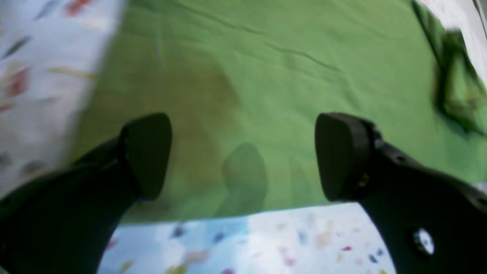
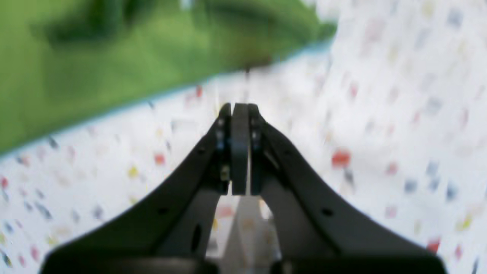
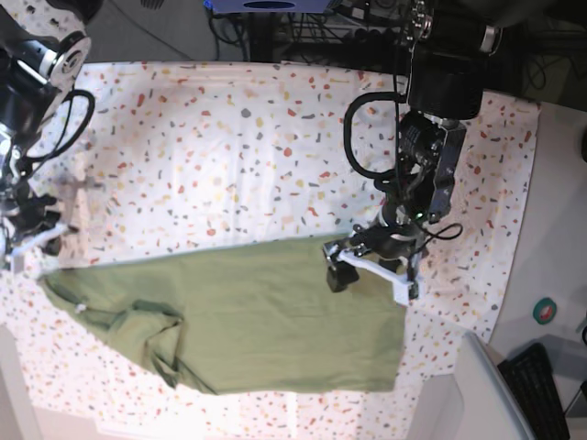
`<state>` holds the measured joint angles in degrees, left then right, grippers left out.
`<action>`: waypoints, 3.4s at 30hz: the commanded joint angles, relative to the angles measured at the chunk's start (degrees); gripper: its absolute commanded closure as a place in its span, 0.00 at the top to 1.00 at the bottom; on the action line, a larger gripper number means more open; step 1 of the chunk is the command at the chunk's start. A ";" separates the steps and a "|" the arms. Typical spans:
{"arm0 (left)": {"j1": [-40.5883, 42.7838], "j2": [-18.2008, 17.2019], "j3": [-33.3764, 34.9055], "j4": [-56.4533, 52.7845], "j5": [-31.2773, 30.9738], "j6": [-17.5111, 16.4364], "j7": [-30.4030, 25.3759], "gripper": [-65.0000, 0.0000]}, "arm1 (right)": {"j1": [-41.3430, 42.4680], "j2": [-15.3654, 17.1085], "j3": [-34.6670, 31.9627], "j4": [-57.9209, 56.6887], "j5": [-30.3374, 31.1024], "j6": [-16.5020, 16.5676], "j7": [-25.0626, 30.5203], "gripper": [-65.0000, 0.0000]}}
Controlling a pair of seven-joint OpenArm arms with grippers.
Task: Layout the t-shirt on the table in an organized manner, then fold the t-shirt properly
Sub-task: 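Release the shirt and move both grippers to new shirt edges, then grasp the shirt edges with both grippers and drag to straighten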
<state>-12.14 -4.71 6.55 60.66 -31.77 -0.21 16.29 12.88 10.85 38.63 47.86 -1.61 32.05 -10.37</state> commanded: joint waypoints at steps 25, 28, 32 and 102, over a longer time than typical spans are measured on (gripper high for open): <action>17.99 -14.41 3.08 12.17 -0.80 -0.72 -1.22 0.83 | -8.53 -3.42 0.09 11.00 0.60 -0.10 1.45 0.00; 19.92 -14.15 3.08 23.42 -0.89 -0.45 -1.13 0.83 | -8.80 -4.48 0.09 12.85 0.60 -0.10 1.45 0.00; 14.30 -11.16 3.17 24.57 -0.89 -0.10 1.60 0.73 | -9.15 -5.09 0.09 13.64 0.51 -0.10 1.36 0.00; 29.42 -13.27 -20.48 20.26 -11.00 -4.76 22.61 0.00 | 9.14 -0.17 0.09 -9.57 2.62 0.25 -4.79 0.58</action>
<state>17.47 -17.32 -13.67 79.92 -42.26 -4.58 39.70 20.14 9.61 38.76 37.23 -0.12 31.57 -16.71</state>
